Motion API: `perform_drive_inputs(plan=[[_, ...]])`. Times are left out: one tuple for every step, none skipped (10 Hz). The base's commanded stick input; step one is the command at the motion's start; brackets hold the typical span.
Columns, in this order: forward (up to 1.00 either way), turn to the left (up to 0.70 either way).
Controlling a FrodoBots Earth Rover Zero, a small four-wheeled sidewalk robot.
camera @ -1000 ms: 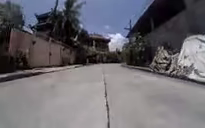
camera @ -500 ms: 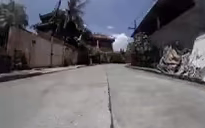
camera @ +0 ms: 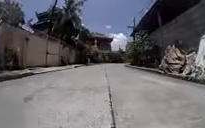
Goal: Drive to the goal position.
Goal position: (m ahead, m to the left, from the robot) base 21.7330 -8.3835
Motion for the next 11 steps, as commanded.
perform_drive_inputs(plan=[[1.0,-0.26],[1.0,-0.26],[1.0,-0.26],[1.0,-0.26],[1.0,-0.26],[1.0,-0.26],[1.0,-0.26],[1.0,-0.26],[1.0,-0.26],[1.0,-0.21],[1.0,-0.1]])
